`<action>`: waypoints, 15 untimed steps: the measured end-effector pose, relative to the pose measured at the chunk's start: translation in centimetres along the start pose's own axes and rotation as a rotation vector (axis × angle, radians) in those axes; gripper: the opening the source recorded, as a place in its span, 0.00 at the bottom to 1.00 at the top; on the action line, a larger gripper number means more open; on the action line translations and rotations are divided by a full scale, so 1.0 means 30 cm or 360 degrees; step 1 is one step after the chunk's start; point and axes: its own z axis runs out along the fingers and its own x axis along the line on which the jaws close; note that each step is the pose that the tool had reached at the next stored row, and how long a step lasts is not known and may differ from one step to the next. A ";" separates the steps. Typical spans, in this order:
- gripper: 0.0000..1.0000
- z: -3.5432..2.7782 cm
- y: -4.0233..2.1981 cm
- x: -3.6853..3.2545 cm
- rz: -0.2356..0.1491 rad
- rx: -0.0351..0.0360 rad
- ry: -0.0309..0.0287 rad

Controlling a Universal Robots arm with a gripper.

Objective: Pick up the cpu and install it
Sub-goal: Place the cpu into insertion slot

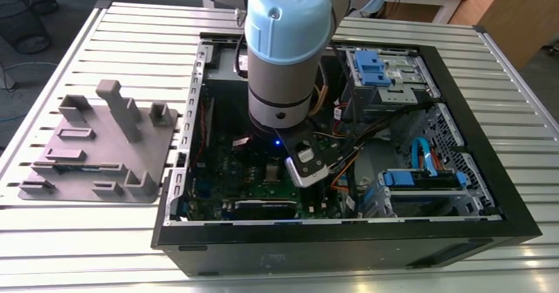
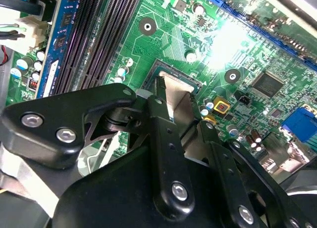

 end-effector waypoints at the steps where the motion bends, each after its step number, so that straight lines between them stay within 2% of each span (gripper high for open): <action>1: 0.31 -0.001 0.000 0.000 0.0000 0.0000 -0.00003; 3: 0.31 -0.007 0.001 -0.001 0.0000 -0.0003 -0.00015; 5: 0.31 -0.014 0.000 0.000 0.0000 0.0000 -0.00001; 15: 0.31 -0.017 0.000 0.000 0.0000 0.0000 0.00000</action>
